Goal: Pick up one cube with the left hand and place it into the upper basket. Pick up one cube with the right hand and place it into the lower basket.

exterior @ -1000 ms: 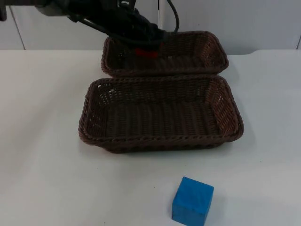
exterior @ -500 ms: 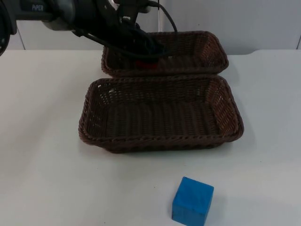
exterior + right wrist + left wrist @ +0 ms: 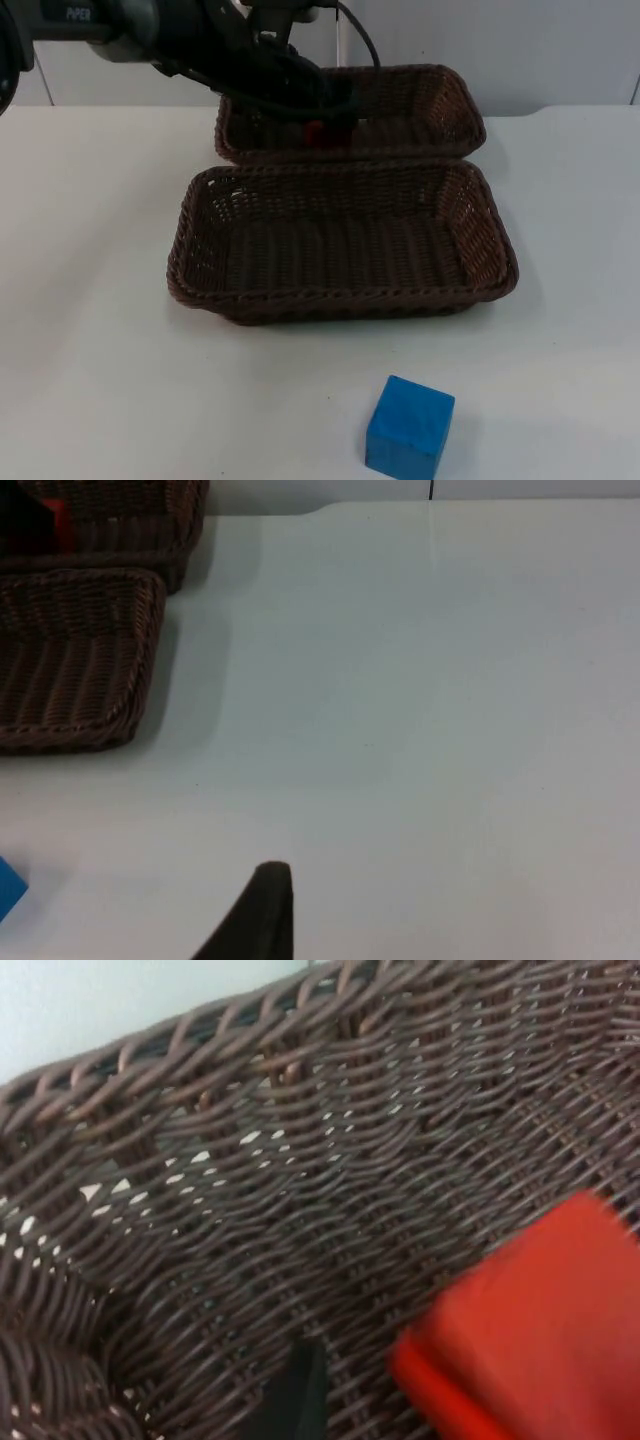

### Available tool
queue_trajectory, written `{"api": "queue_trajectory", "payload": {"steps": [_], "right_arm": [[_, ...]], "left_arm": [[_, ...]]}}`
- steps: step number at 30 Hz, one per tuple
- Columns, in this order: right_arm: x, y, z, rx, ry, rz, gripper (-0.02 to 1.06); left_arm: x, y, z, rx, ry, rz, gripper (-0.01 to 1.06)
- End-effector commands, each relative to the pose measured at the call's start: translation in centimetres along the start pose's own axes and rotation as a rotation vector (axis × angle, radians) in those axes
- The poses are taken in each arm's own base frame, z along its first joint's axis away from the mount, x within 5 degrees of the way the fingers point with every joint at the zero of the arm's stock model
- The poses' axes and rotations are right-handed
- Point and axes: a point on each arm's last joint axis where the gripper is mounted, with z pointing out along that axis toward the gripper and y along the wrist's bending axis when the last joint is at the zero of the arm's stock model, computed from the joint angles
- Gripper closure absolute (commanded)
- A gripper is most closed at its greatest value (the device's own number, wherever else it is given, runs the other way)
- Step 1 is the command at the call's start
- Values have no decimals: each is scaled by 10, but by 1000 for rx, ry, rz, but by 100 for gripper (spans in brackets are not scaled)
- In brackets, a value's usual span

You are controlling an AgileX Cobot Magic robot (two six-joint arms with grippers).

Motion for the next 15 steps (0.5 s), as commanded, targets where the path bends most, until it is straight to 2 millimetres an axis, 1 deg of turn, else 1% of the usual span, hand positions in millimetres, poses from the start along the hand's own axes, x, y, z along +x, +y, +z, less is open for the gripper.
{"api": "queue_trajectory", "payload": {"steps": [1, 2, 3, 4, 5, 6, 7, 8, 9, 11, 12, 13, 15], "right_arm": [[0, 0, -1, 5, -5, 1, -1], [0, 0, -1, 5, -5, 1, -1], [0, 0, -1, 5, -5, 1, -1], [0, 0, -1, 5, -5, 1, -1], [0, 0, -1, 5, -5, 1, -1], [0, 0, -1, 5, -5, 1, -1], [0, 0, -1, 5, -5, 1, -1], [0, 0, -1, 5, -5, 1, -1], [0, 0, -1, 5, -5, 1, -1], [0, 0, -1, 5, -5, 1, -1], [0, 0, -1, 5, -5, 1, -1], [0, 0, -1, 5, -5, 1, -1], [0, 0, -1, 5, -5, 1, -1]], "left_arm": [[-23, -8, -19, 20, -49, -8, 12], [-23, -8, -19, 20, -49, -8, 12], [-28, -10, -25, 26, -52, -5, 12], [-38, -13, -36, 33, -68, 1, 12], [-41, -14, -40, 37, -69, 3, 12], [-51, -17, -51, 42, -90, 7, 12], [-51, -17, -51, 42, -90, 7, 12], [-55, -18, -56, 44, -98, 9, 12], [-65, -22, -71, 61, -102, 17, 12], [-77, -28, -91, 82, -106, 30, 12], [-77, -28, -91, 82, -106, 30, 12], [-85, -32, -105, 95, -110, 38, 12], [-93, -38, -123, 119, -100, 52, 12]]}}
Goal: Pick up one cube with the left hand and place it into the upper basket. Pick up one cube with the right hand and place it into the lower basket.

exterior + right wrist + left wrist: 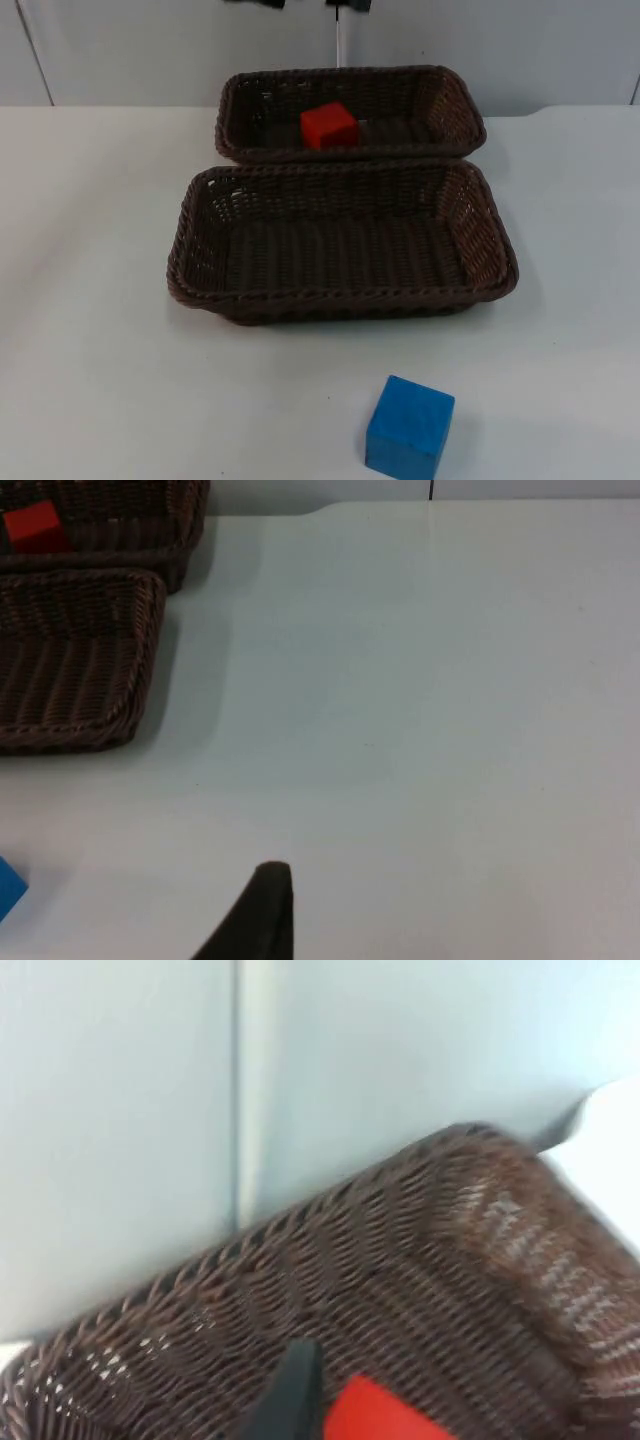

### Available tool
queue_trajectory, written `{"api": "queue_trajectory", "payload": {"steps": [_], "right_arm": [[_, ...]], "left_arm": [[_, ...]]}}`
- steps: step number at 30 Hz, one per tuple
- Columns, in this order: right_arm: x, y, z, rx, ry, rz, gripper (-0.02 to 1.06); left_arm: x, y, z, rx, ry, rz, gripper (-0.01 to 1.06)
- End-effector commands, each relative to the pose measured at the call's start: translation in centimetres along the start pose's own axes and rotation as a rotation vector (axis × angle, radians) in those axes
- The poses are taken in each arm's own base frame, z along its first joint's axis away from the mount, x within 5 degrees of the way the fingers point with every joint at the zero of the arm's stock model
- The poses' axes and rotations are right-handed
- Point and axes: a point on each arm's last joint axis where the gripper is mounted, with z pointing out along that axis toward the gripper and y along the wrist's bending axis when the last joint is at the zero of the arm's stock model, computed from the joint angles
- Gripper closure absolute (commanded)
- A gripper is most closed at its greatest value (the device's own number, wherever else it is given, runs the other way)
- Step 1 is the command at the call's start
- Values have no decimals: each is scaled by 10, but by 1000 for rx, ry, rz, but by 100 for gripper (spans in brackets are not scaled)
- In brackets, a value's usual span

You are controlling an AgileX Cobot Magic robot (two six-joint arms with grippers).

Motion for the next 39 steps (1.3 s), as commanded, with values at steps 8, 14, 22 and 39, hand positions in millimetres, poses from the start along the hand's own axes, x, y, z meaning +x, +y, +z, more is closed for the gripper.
{"api": "queue_trajectory", "payload": {"steps": [8, 14, 22, 39], "right_arm": [[0, 0, -1, 5, -5, 1, -1], [0, 0, -1, 7, -5, -19, -1], [0, 0, -1, 7, -5, -19, -1], [0, 0, -1, 7, -5, -19, -1]], "left_arm": [[-45, -27, -72, 73, -43, 36, 12], [-57, -30, -98, 79, -52, 26, 12], [-58, -21, -121, -60, 24, -42, 12], [-60, -51, -141, -44, 89, 32, 12]]}}
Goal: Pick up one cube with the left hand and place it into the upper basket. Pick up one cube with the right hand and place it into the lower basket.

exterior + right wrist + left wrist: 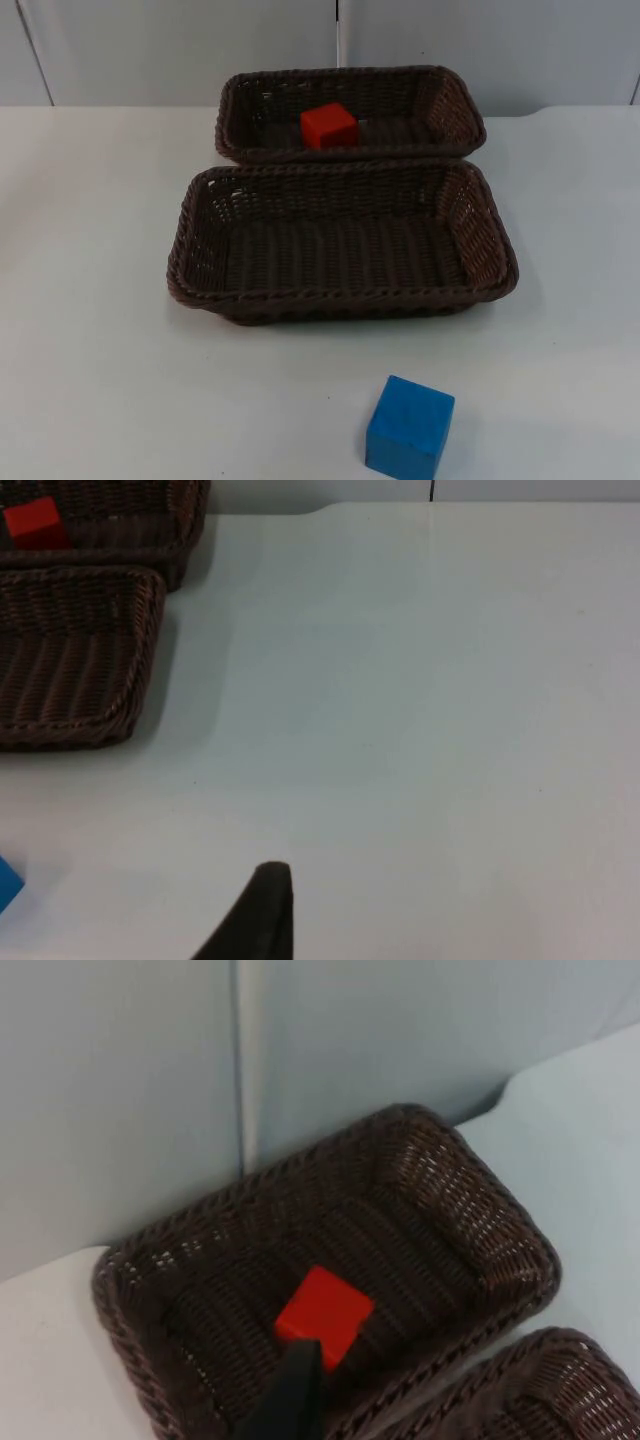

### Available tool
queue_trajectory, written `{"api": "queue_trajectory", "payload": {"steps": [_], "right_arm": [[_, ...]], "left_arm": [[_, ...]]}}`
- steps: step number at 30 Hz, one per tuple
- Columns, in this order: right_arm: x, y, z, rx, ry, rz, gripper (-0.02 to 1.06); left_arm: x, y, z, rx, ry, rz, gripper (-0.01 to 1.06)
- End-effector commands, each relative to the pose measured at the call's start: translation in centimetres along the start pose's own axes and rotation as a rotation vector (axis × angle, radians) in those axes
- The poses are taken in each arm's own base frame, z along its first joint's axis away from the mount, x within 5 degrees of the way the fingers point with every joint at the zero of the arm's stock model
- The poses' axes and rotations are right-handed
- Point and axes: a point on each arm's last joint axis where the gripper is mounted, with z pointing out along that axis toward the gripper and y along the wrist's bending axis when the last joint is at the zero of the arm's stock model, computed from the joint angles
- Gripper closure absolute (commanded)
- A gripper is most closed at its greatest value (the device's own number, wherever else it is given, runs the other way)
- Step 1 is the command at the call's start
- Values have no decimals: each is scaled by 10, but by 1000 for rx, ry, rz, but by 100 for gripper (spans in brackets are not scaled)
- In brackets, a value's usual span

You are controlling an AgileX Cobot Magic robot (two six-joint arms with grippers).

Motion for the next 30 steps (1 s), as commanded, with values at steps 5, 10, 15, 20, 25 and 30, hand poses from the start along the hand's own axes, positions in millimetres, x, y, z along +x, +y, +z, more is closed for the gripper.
{"api": "queue_trajectory", "payload": {"steps": [5, 10, 15, 20, 25, 30], "right_arm": [[0, 0, -1, 7, -5, -7, -1], [0, 0, -1, 7, -5, -7, -1], [0, 0, -1, 7, -5, -7, -1], [0, 0, -1, 7, -5, -7, -1], [0, 0, -1, 7, -5, -7, -1], [0, 0, -1, 7, -5, -7, -1]], "left_arm": [[-2, -12, -3, -52, -2, 54, 12], [1, -3, -6, -110, 28, 14, 12], [-4, -4, -27, -137, 17, 30, 12], [-10, -4, -53, -162, -30, 38, 12], [-7, 1, -75, -174, -50, 20, 12], [18, 1, -89, -176, -85, 60, 12]]}}
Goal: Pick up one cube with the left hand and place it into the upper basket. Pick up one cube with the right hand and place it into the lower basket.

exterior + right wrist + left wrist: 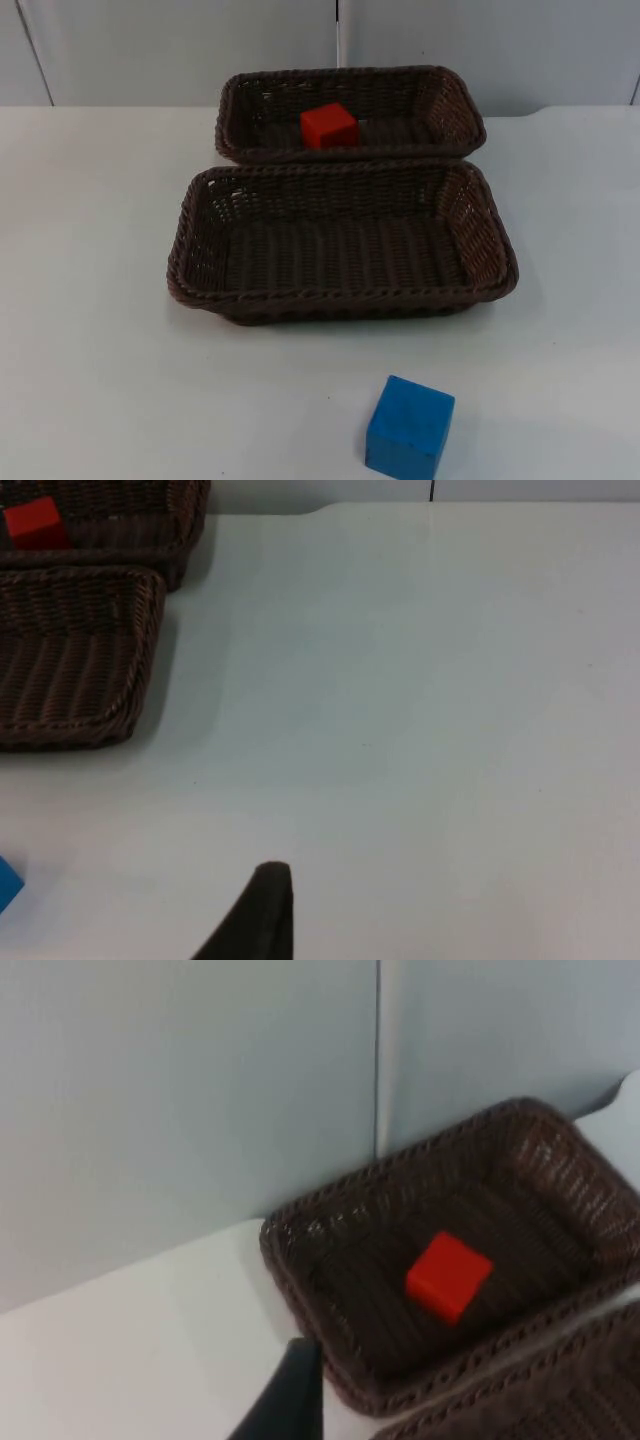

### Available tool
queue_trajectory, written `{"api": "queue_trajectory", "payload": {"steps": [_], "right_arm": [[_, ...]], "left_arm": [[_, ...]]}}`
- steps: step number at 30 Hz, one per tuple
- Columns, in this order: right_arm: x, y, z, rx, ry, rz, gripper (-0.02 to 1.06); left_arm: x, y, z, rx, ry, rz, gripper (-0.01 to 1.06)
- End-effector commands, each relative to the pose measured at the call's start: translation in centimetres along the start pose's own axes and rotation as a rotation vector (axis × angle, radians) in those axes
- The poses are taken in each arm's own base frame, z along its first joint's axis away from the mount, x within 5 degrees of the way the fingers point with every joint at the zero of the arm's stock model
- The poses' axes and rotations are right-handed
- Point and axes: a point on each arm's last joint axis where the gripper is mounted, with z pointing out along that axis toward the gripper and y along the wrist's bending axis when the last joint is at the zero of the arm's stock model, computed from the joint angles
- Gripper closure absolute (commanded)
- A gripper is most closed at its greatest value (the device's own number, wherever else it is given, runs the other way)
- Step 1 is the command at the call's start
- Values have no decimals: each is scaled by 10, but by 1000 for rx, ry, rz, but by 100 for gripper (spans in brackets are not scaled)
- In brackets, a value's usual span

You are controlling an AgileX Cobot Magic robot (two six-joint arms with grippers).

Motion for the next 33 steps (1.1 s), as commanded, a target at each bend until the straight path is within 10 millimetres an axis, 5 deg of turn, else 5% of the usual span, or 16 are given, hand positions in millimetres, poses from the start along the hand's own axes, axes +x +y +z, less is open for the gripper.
{"api": "queue_trajectory", "payload": {"steps": [1, 17, 33], "right_arm": [[0, 0, -1, 7, -5, -7, -1], [0, 0, -1, 5, -5, -6, -1], [0, 0, -1, 2, -5, -4, -1]], "left_arm": [[7, -1, -11, 3, -47, 18, 12], [115, -16, -71, 35, -78, -42, 12], [184, -32, -124, 119, -97, -141, 12]]}}
